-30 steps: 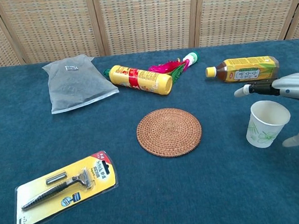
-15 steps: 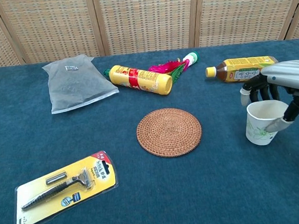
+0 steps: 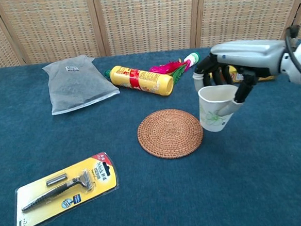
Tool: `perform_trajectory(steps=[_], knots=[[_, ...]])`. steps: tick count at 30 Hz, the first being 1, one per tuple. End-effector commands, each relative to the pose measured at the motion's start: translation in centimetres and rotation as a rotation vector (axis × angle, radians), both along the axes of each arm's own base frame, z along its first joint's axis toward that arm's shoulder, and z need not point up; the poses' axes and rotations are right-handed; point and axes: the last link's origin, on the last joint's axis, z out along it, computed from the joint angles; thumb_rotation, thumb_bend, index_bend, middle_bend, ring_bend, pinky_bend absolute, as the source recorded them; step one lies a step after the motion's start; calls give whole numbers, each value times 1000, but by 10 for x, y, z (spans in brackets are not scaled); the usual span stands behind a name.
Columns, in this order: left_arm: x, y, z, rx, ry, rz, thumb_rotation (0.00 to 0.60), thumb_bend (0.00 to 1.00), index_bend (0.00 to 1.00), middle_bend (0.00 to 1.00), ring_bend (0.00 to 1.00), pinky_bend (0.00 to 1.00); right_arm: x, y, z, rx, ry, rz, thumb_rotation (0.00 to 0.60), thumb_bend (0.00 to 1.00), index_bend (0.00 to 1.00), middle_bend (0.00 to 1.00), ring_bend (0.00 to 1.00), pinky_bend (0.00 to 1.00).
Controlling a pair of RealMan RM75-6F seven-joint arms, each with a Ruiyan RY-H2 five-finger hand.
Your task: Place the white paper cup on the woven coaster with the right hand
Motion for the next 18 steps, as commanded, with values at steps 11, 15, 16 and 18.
perform_trajectory(steps=[11,15,16,18], knots=[[-9,12,2,-8,-16,42,600,18,0,0,0,0,67,-29,-68,38,59,43,600,144,443,524,507,543],[-11,15,3,-11,-22,54,600,16,0,0,0,0,74,-35,-78,25,63,22,600,144,441,524,507,542],[-11,15,2,-13,-22,55,600,18,0,0,0,0,75,-36,-79,24,62,17,600,144,440,524,507,542],[-12,16,2,-16,-21,58,600,18,0,0,0,0,76,-37,-80,23,71,9,600,143,437,521,507,542]])
